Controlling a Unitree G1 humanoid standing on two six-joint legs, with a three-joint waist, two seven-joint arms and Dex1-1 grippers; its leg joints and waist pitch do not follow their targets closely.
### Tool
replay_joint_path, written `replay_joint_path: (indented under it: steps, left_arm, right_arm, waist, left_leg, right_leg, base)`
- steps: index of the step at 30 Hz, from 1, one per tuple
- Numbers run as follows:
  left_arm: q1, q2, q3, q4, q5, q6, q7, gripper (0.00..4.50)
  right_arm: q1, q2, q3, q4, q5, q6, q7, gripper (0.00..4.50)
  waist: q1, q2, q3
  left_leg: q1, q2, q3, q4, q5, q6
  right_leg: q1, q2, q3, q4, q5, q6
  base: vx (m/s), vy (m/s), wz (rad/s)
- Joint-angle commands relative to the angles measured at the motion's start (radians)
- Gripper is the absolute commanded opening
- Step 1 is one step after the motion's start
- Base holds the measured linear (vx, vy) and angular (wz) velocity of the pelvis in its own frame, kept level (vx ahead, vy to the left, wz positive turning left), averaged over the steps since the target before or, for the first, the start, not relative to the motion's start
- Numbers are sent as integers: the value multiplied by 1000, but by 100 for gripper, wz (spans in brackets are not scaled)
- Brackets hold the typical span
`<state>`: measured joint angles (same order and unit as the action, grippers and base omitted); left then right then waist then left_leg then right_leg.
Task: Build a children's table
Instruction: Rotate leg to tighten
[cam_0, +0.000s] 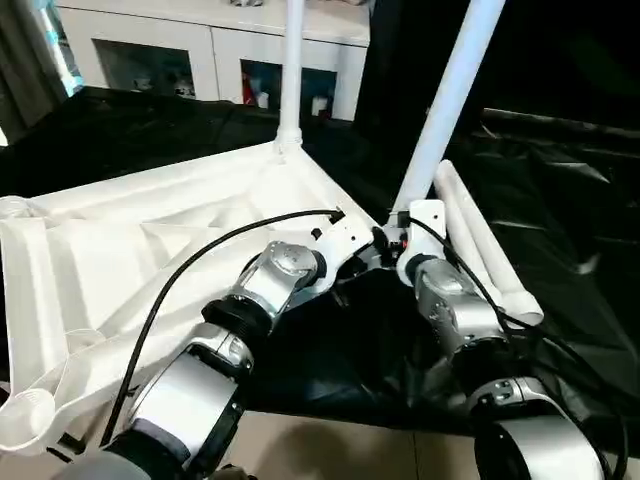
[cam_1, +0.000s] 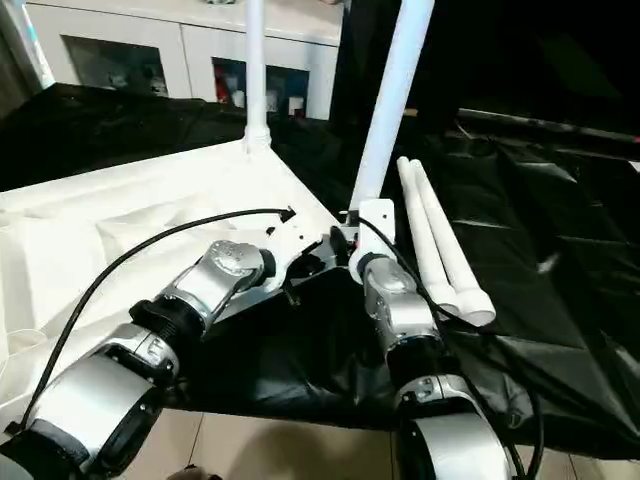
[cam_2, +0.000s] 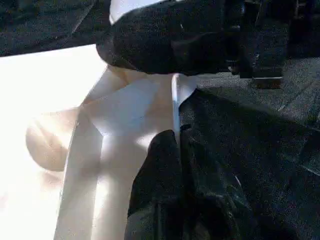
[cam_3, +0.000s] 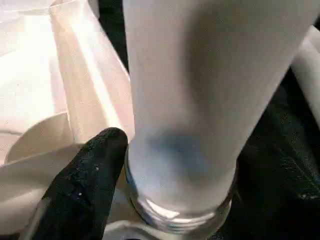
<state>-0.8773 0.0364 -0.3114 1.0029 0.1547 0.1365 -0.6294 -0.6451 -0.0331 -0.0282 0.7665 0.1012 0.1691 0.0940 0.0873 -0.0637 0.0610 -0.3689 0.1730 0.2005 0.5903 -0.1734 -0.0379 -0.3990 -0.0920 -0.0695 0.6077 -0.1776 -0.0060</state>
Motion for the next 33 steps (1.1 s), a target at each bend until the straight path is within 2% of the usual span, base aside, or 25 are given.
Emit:
replay_joint_path:
  steps: [1,3,6,7,8,9,11,13,14,16,18,23,25,28,32,33]
  left_arm:
    - [4,21,-14,-8,13,-48,-61,0]
    - [19,50,-9,-23,5,-40,-102,0]
    - [33,82,-14,-33,7,-65,-142,0]
    - [53,127,-23,-56,5,-99,-205,0]
    - [53,127,-23,-56,5,-99,-205,0]
    - [64,148,-27,-73,1,-111,-240,0]
    - [92,185,-36,-117,-17,-173,-329,0]
    - [114,206,-42,-158,-36,-185,-400,0]
    - [124,216,-45,-178,-46,-187,-435,0]
    - [175,269,-68,-284,-69,-187,-544,0]
    - [186,277,-69,-310,-79,-183,-566,0]
    - [201,289,-74,-342,-85,-180,-591,0]
    - [207,290,-72,-356,-86,-175,-598,0]
    - [213,291,-70,-376,-88,-163,-604,0]
    - [217,289,-68,-390,-87,-153,-606,0]
    - [216,288,-67,-390,-86,-153,-605,0]
  right_arm:
    - [33,-28,44,-34,-13,15,93,385]
    - [67,-73,61,-110,-9,31,170,409]
    - [103,-127,79,-189,-3,58,242,430]
    - [154,-206,101,-293,5,91,340,439]
    - [154,-206,101,-293,5,91,340,439]
    - [177,-246,111,-340,10,105,389,446]
    - [212,-311,129,-409,16,120,472,446]
    - [228,-339,134,-442,25,124,513,446]
    - [236,-351,134,-459,28,128,533,446]
    - [269,-416,150,-551,78,175,667,446]
    - [277,-432,164,-574,90,191,703,446]
    - [296,-459,212,-618,109,204,791,446]
    - [294,-453,231,-619,102,205,814,446]
    - [279,-439,238,-595,83,194,805,446]
    - [259,-421,237,-563,72,185,799,446]
    - [255,-420,238,-556,70,183,802,431]
  waist:
    - [0,9,-61]
    - [4,7,-62]
    - [6,6,-65]
    - [8,4,-67]
    - [8,4,-67]
    - [13,5,-67]
    - [15,4,-69]
    - [11,4,-69]
    - [8,7,-68]
    - [12,7,-65]
    - [11,11,-64]
    - [13,5,-59]
    - [17,3,-59]
    - [24,3,-61]
    - [25,3,-64]
    - [26,2,-64]
  left_leg:
    - [22,59,-45,-88,-410,-40]
    - [17,61,-41,-88,-371,-26]
    - [13,62,-37,-85,-314,-4]
    - [11,61,-36,-84,-281,7]
    - [11,61,-36,-84,-281,7]
    - [9,65,-35,-81,-235,28]
    - [7,63,-33,-77,-220,41]
    - [9,64,-29,-76,-205,48]
    - [10,64,-29,-76,-211,44]
    - [13,68,-30,-78,-228,40]
    - [15,72,-29,-80,-242,35]
    - [19,72,-32,-84,-309,2]
    - [19,72,-32,-84,-303,-2]
    - [18,72,-31,-83,-278,-5]
    - [17,69,-30,-80,-246,-2]
    - [17,68,-29,-79,-243,-1]
  right_leg:
    - [25,-78,46,-106,-438,-126]
    - [30,-77,49,-102,-380,-131]
    - [35,-75,51,-89,-283,-164]
    - [40,-73,50,-85,-243,-172]
    - [40,-73,50,-85,-243,-172]
    - [44,-72,51,-74,-156,-189]
    - [49,-73,50,-69,-122,-204]
    - [46,-74,52,-66,-102,-221]
    - [45,-74,51,-67,-114,-234]
    - [46,-76,53,-69,-138,-236]
    - [42,-72,53,-69,-148,-241]
    - [36,-78,54,-79,-275,-211]
    - [33,-77,55,-80,-278,-199]
    - [34,-79,55,-76,-257,-201]
    - [37,-77,54,-70,-208,-213]
    - [38,-76,54,-70,-205,-212]
  base:
    - [0,0,0]
    - [0,0,0]
    - [0,0,0]
    - [0,0,0]
    - [0,0,0]
    - [0,0,0]
    - [0,0,0]
    - [0,0,0]
    - [0,0,0]
    - [0,0,0]
    - [0,0,0]
    - [0,0,0]
    - [0,0,0]
    - [0,0,0]
    - [0,0,0]
    - [0,0,0]
